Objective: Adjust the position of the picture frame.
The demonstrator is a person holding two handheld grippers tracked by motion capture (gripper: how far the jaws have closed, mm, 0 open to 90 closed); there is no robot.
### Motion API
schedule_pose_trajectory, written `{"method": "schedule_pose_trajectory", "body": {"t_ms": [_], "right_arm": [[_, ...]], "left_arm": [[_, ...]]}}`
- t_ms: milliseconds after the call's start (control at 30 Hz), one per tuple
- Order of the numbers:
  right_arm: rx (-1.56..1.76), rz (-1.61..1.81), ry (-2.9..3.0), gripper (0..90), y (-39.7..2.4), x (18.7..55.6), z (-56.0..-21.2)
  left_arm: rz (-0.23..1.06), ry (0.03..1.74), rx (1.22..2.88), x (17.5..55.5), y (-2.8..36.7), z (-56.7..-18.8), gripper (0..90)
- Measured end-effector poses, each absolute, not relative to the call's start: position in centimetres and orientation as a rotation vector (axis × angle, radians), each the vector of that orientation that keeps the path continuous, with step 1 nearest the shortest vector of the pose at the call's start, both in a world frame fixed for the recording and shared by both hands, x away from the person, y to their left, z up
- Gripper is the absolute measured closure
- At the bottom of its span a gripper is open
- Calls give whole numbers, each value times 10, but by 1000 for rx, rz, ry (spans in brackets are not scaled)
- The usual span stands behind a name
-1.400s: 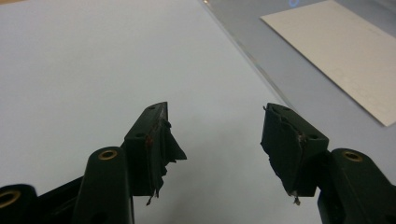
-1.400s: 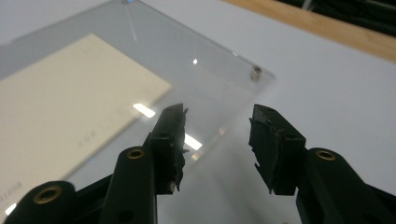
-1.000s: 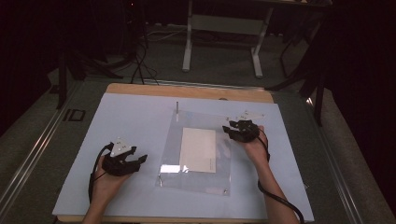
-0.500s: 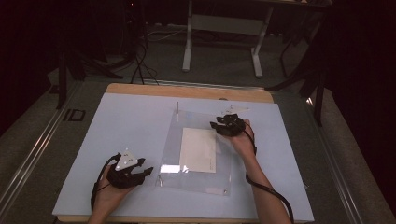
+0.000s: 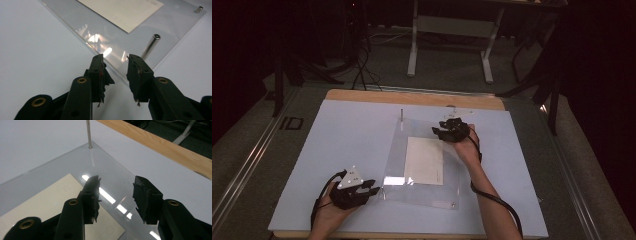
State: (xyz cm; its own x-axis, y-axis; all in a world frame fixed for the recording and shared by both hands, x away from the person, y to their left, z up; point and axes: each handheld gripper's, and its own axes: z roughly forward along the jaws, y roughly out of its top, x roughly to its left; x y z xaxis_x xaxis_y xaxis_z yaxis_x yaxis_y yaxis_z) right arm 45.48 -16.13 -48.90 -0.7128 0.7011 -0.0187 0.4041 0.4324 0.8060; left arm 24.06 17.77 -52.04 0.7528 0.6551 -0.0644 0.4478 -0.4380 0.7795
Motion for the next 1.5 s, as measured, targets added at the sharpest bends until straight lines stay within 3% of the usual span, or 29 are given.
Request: {"method": "schedule_pose_trajectory", "body": {"t_ms": [267, 700, 1500], "right_arm": [[957, 1176, 2334, 547, -160, 457, -490], [895, 1201, 2354, 558, -135, 460, -488], [886, 1285, 2380, 636, -84, 500, -490]], "left_arm": [[307, 759, 2159, 233, 163, -524, 656], [365, 732, 2123, 239, 146, -532, 823], [379, 750, 2087, 236, 146, -534, 842]]}}
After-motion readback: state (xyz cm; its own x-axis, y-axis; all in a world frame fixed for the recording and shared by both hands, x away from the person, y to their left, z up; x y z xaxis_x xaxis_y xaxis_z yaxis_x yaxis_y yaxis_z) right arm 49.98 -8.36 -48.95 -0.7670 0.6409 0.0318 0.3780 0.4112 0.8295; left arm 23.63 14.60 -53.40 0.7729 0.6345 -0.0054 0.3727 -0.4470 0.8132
